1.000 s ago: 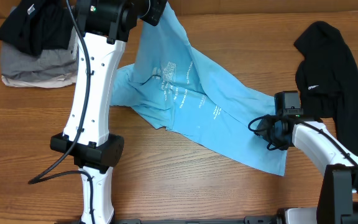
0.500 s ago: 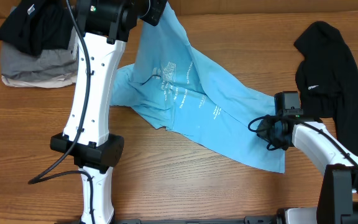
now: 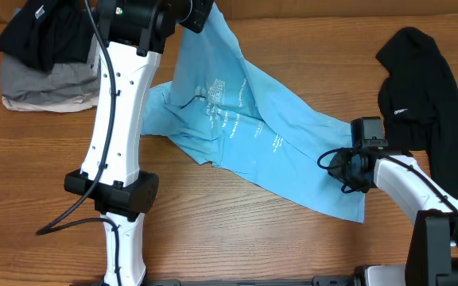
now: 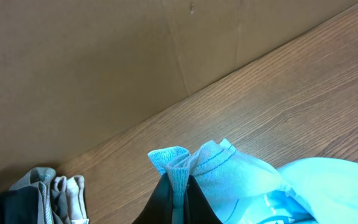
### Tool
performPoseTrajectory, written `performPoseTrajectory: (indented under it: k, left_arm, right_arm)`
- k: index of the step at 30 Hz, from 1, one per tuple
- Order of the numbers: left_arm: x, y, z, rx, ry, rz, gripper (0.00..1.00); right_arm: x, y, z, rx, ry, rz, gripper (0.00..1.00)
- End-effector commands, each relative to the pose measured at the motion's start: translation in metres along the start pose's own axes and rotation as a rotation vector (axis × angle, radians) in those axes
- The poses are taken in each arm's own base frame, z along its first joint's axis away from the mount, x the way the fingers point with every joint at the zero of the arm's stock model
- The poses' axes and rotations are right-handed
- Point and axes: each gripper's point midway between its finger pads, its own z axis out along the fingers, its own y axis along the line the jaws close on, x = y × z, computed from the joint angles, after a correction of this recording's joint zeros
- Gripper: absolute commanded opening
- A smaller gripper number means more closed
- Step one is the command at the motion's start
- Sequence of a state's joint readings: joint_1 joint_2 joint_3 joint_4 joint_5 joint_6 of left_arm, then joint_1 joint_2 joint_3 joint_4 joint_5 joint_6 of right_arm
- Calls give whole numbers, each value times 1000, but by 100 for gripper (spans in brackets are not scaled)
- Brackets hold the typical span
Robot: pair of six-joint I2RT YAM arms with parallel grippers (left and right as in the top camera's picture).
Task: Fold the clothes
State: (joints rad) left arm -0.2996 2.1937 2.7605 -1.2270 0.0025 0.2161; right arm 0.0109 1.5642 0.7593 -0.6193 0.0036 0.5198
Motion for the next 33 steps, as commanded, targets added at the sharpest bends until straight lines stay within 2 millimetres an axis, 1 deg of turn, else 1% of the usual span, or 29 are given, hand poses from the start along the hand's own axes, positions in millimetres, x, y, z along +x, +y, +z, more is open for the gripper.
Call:
performPoseTrajectory:
  k: [1,5,10,12,13,21,29,30,33]
  left_arm:
    - [0,6,-1,-20,-2,12,4]
    - [0,6,-1,-20,-2,12,4]
    - [0,7,-1,-20,-2,11,4]
    - [0,7,-1,-20,-2,11,4]
    - [0,7,-1,-21,-2,11,4]
    - [0,7,-1,-21,-1,11,4]
    - [1,9,-1,-24,2,8,4]
    - [1,10,-1,-25,2,8,4]
    - [1,10,-1,-25,2,9,4]
  right_arm:
    - [-4,3,-3,-5,-4,1,36]
    - [-5,3,-4,-5,-4,1,28]
    - [-4,3,-4,-4,-3,1,11]
    - [-4,3,-4,-3,-1,1,5]
    - [-4,3,-4,-3,-1,1,4]
    - [-4,3,-5,-2,2,1,4]
    - [-14,10,-18,-3,-1,-2,4]
    - [-14,10,-18,-4,-3,-3,5]
    - [-13,9,-18,0,3,-3,13]
